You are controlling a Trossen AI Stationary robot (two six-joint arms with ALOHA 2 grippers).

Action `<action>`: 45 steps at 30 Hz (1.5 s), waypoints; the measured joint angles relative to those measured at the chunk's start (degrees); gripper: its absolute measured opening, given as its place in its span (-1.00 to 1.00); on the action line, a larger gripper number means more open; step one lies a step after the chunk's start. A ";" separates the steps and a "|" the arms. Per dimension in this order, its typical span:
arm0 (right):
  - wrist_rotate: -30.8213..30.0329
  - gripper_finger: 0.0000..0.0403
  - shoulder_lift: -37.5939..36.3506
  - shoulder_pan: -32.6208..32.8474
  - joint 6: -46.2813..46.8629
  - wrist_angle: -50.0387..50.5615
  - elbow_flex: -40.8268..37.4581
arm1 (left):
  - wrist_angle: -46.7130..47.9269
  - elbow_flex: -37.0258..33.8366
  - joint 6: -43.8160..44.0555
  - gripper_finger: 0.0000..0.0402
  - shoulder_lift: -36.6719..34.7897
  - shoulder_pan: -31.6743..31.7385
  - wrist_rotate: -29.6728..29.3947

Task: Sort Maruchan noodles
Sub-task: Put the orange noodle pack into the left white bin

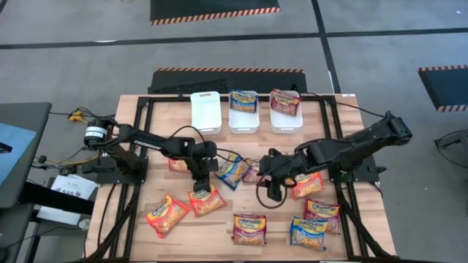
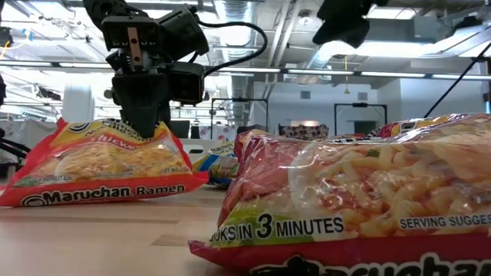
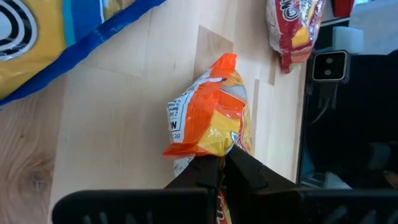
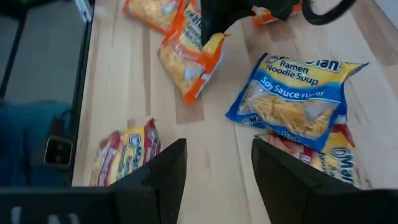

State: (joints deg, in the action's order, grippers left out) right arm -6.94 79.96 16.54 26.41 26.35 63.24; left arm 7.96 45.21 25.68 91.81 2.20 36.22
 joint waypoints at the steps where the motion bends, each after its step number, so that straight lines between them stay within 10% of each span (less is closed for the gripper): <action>1: -0.44 0.02 0.00 0.26 0.56 -1.95 -0.97 | -0.02 0.00 0.00 -1.00 0.00 -0.22 -0.44; 45: 0.09 0.06 27.27 -3.93 5.51 -41.39 -4.15 | -10.16 0.07 2.19 -1.00 0.00 -2.89 -5.44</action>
State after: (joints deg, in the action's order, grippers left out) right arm -6.85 107.23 12.61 31.92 -15.04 59.09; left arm -2.20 45.28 27.87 91.81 -0.69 30.79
